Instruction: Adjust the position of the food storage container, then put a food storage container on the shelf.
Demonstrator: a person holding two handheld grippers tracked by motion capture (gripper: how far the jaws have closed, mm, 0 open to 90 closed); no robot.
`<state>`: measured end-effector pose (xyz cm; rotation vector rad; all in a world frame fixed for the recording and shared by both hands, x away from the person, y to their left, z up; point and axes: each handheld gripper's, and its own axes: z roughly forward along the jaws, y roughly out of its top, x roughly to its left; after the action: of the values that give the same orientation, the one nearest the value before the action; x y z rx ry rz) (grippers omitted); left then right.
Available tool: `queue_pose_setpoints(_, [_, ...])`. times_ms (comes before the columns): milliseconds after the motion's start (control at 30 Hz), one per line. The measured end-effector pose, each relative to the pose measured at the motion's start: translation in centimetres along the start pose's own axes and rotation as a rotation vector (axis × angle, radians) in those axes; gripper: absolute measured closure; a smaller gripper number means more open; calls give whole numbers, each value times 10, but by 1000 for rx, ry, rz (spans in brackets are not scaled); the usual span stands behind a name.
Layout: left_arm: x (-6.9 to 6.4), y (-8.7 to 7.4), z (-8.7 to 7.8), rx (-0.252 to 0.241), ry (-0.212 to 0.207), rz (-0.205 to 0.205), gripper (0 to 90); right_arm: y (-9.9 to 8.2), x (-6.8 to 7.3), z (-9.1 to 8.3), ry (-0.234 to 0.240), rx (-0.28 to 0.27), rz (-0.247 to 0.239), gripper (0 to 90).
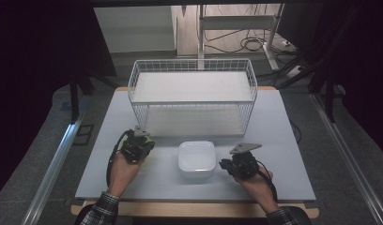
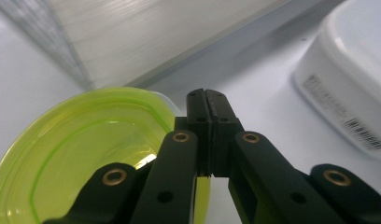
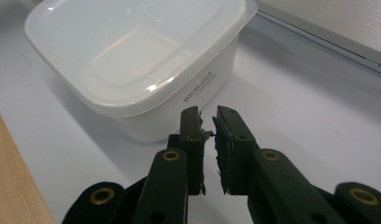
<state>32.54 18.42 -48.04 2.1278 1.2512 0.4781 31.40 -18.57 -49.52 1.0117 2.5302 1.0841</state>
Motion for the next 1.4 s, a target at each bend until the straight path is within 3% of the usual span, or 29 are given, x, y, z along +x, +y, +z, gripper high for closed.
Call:
queue_pose_setpoints(133, [-13,-6,-8,-61,-83,16,837,0,0,-1,-2,-3,-3,802])
queue_pose_setpoints(233, [-27,-15,-10,-76,-155,61,766,0,0,-3,-7,-10,-8,790])
queue_pose_setpoints(300, [-34,-23,-9,-86,-190,81,672,-1,0,-6,-6,-19,-7,773])
queue_pose_setpoints(400, [-40,-34,-7,-107,-288,131,410,-3,0,-11,5,-31,-18,686])
queue_pose_setpoints(433, [-43,-36,-8,-112,-295,150,327,-4,0,-12,14,-33,-22,634])
queue_pose_setpoints(567, [-51,-40,-9,-123,-261,207,174,-8,0,-15,24,-32,-36,500])
queue_pose_setpoints(667, [-50,-40,-8,-135,-274,190,117,-9,0,-15,24,-39,-39,421])
queue_pose_setpoints(800, [-47,-40,-4,-160,-288,178,73,-8,-1,-14,29,-58,-44,333])
queue_pose_setpoints(900, [-45,-40,-2,-177,-335,164,64,-8,-2,-13,45,-83,-24,262])
queue_pose_setpoints(967, [-47,-39,0,-192,-332,161,60,-7,-3,-13,54,-89,-23,228])
queue_pose_setpoints(1333, [-56,-21,15,-111,-293,161,18,2,0,-4,90,-70,-30,85])
queue_pose_setpoints(1400, [-55,-18,17,-120,-324,137,15,4,1,-2,105,-69,-27,51])
